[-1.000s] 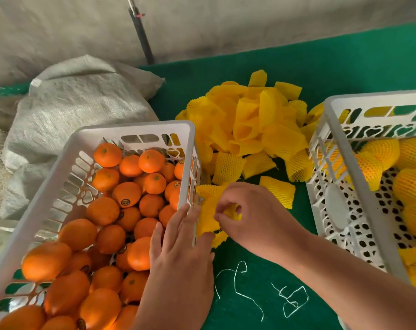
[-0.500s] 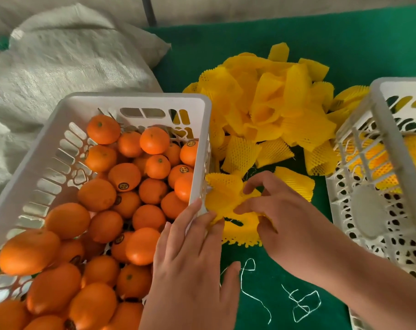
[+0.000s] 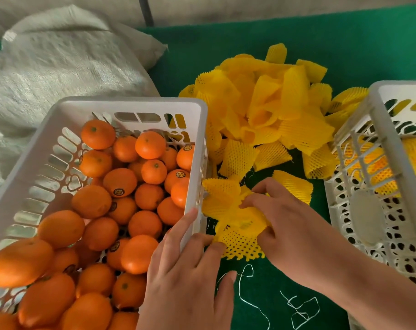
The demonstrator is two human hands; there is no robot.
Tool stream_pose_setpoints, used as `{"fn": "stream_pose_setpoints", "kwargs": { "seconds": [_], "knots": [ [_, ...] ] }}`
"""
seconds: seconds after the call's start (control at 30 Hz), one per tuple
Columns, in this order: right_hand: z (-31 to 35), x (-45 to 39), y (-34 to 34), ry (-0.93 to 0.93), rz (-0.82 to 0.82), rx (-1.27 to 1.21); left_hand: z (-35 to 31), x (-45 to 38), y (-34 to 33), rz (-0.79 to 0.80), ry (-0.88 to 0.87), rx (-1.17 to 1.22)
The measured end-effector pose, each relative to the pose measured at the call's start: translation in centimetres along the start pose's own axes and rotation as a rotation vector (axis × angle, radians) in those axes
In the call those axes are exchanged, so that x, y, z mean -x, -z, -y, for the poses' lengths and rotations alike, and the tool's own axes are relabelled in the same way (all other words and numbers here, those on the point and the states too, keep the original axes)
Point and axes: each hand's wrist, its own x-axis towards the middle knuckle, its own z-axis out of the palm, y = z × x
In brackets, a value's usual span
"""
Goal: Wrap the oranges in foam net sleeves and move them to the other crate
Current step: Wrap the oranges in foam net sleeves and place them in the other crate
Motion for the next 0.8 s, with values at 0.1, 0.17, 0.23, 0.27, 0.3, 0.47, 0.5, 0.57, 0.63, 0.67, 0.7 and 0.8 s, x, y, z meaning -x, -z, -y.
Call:
{"fn": "stream_pose_setpoints", "kwargs": {
  "seconds": [0.1, 0.17, 0.23, 0.27, 0.3, 0.47, 0.5, 0.57, 0.63, 0.67, 0.7, 0.8],
  "knots": [
    [-0.1, -0.1, -0.1, -0.034, 0.016, 0.023, 0.1, 0.1, -0.1, -0.001, 0.006, 0.004],
    [0.0, -0.1, 0.0, -0.050, 0.032, 0.026, 0.0, 0.0, 0.0, -0.007, 0.013, 0.003],
    [0.1, -0.1, 0.1, -0.056, 0.058, 0.016, 0.0, -0.1, -0.1, -0.012, 0.016, -0.002],
    [0.2, -0.2, 0.1, -0.057, 0.072, 0.012, 0.0, -0.1, -0.1, -0.012, 0.018, -0.004],
    [0.3, -0.2, 0.2, -0.061, 0.084, 0.013, 0.0, -0.1, 0.0, -0.012, 0.020, -0.006],
    [0.5, -0.3, 0.3, -0.063, 0.076, -0.014, -0.1, -0.1, 0.2, -0.001, 0.020, -0.020],
    [0.5, -0.4, 0.3, -0.052, 0.062, -0.029, -0.1, -0.1, 0.3, 0.005, 0.019, -0.024],
    [0.7, -0.4, 0.3, -0.037, 0.041, -0.041, -0.2, -0.1, 0.5, 0.026, 0.017, -0.029],
    [0.9, -0.3, 0.2, -0.022, 0.021, -0.044, -0.3, 0.1, 0.6, 0.045, 0.021, -0.016],
    [1.0, -0.3, 0.2, -0.012, 0.006, -0.053, -0.4, 0.2, 0.7, 0.054, 0.029, -0.001],
    [1.2, -0.3, 0.2, -0.002, -0.006, -0.061, -0.4, 0.3, 0.7, 0.065, 0.038, 0.016],
    [1.5, -0.3, 0.1, 0.018, 0.013, -0.044, -0.5, 0.4, 1.0, 0.103, 0.063, 0.061]
  ]
}}
